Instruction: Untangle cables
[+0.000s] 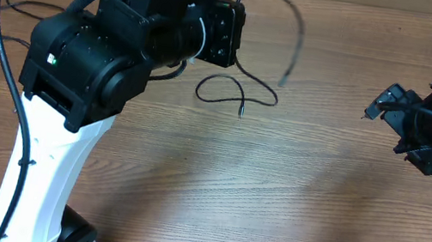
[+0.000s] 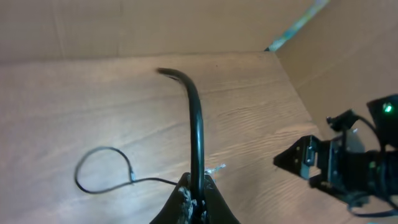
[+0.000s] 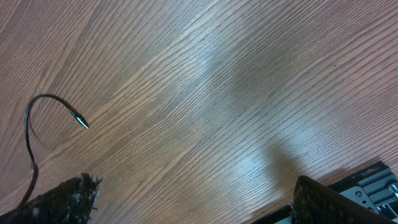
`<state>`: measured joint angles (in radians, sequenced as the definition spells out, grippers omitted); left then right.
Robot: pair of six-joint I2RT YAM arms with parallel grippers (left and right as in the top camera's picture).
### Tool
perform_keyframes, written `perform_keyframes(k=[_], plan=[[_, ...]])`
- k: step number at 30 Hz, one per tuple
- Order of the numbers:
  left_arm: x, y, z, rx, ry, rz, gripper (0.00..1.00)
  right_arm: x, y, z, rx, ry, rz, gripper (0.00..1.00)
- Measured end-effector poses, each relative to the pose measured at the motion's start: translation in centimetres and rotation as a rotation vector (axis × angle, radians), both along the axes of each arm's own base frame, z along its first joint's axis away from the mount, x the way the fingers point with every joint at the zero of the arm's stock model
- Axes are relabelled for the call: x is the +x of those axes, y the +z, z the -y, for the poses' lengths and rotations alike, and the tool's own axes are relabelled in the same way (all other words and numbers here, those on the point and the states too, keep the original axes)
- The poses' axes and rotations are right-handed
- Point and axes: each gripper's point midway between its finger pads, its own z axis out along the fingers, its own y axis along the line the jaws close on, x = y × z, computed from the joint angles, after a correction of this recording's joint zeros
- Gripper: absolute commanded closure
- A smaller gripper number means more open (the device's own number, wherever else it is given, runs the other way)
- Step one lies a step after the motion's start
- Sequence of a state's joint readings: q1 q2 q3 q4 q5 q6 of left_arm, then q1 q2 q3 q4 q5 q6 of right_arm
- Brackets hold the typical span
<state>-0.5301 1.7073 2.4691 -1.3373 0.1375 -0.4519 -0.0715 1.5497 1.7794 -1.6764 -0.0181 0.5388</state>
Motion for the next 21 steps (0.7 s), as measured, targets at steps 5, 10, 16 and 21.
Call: perform_keyframes(k=[5, 10, 16, 21], plan=[[0.0, 0.0, -0.1, -0.079, 0.071, -0.068, 0.96, 0.0, 0.0, 0.0, -0.001, -0.001, 0.000, 0.00], [0.1, -0.5, -0.7, -0.174, 0.203, -0.169, 0.96, 0.0, 0.0, 0.0, 0.000, 0.000, 0.000, 0.00], [0.8, 0.1, -1.1, -0.340, 0.358, -0.257, 0.96, 1.6, 0.3, 0.1, -0.005, 0.000, 0.066, 0.00], [1.5, 1.6, -2.0, -0.472, 0.442, -0.272, 0.95, 3.1, 0.9, -1.4, 0.081, 0.019, 0.133, 0.00]])
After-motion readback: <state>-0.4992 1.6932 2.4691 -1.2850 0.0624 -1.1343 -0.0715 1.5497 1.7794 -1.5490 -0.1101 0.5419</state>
